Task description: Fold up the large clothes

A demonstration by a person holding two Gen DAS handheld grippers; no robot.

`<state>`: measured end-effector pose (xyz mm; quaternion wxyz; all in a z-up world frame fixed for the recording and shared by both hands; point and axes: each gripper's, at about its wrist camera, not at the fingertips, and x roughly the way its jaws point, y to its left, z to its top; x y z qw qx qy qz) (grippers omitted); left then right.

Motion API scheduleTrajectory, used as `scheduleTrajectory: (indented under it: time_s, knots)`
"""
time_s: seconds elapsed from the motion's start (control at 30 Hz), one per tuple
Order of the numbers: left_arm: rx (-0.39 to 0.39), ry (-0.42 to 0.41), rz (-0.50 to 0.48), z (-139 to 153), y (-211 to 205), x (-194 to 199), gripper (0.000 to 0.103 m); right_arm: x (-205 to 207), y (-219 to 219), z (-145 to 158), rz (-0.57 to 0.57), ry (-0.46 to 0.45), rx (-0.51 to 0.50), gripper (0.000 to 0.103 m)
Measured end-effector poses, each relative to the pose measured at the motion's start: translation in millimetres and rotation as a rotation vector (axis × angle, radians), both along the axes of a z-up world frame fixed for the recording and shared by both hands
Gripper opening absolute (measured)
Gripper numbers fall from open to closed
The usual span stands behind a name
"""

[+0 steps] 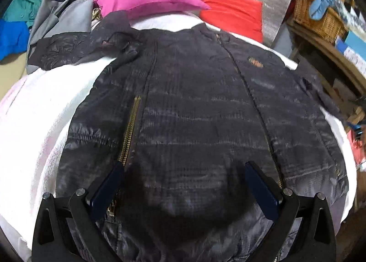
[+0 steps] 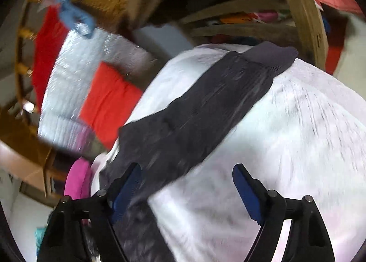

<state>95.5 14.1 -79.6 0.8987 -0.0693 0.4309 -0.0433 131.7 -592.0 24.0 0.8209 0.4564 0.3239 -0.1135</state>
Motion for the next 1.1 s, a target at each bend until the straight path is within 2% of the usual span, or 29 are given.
scheduleTrajectory:
  time_s: [0.17,0.3,0.37,0.4,0.43,0.5,0.57,0.63,0.73,0.8,0.9,1.0,1.07,1.1]
  knots:
    - [-0.003,0.01,0.013,-2.1,0.6,4.4,0.103,34.5,-27.3,-27.8,-0.051,0.037,0.038,0.062]
    - [-0.021,0.017,0.016,-3.6,2.8,6.8,0.103,59.1,-41.2,-51.4,-0.091,0.078,0.057,0.059]
    - [-0.028,0.021,0.017,-4.8,3.8,9.5,0.103,63.9,-45.3,-53.1,-0.127,0.065,0.043,0.054]
    - [-0.033,0.022,0.017,-5.2,4.4,9.9,0.103,67.8,-45.9,-52.6,-0.133,0.076,0.035,0.041]
    - [-0.039,0.025,0.015,-5.7,4.5,10.1,0.103,74.8,-46.4,-49.8,-0.132,0.103,0.01,0.018]
    - [-0.046,0.03,0.013,-6.4,5.3,12.2,0.103,86.4,-39.5,-34.2,-0.118,0.131,-0.073,0.013]
    - [-0.057,0.027,0.013,-6.0,6.4,12.1,0.103,97.9,-24.0,-4.3,-0.08,0.113,-0.192,0.01]
    - [-0.069,0.026,0.014,-5.5,7.7,11.6,0.103,111.5,2.4,33.4,-0.024,0.077,-0.32,0.009]
    - [-0.089,0.022,0.017,-4.3,10.6,10.4,0.103,123.2,46.7,84.1,0.053,-0.006,-0.452,0.008]
    - [-0.1,0.02,0.022,-3.5,12.8,10.1,0.103,129.2,95.6,125.3,0.142,-0.094,-0.548,0.008]
    - [-0.119,0.018,0.025,-2.8,15.9,9.7,0.103,131.0,168.9,164.4,0.274,-0.203,-0.64,0.008]
    - [-0.13,0.015,0.028,-2.1,18.5,9.4,0.103,132.6,250.2,178.8,0.431,-0.28,-0.719,0.008]
    - [-0.138,0.014,0.031,-2.0,20.4,9.1,0.103,130.9,307.2,167.4,0.537,-0.305,-0.769,0.009]
    - [-0.143,0.014,0.032,-2.0,21.6,9.0,0.103,134.3,338.1,151.1,0.631,-0.288,-0.78,0.016]
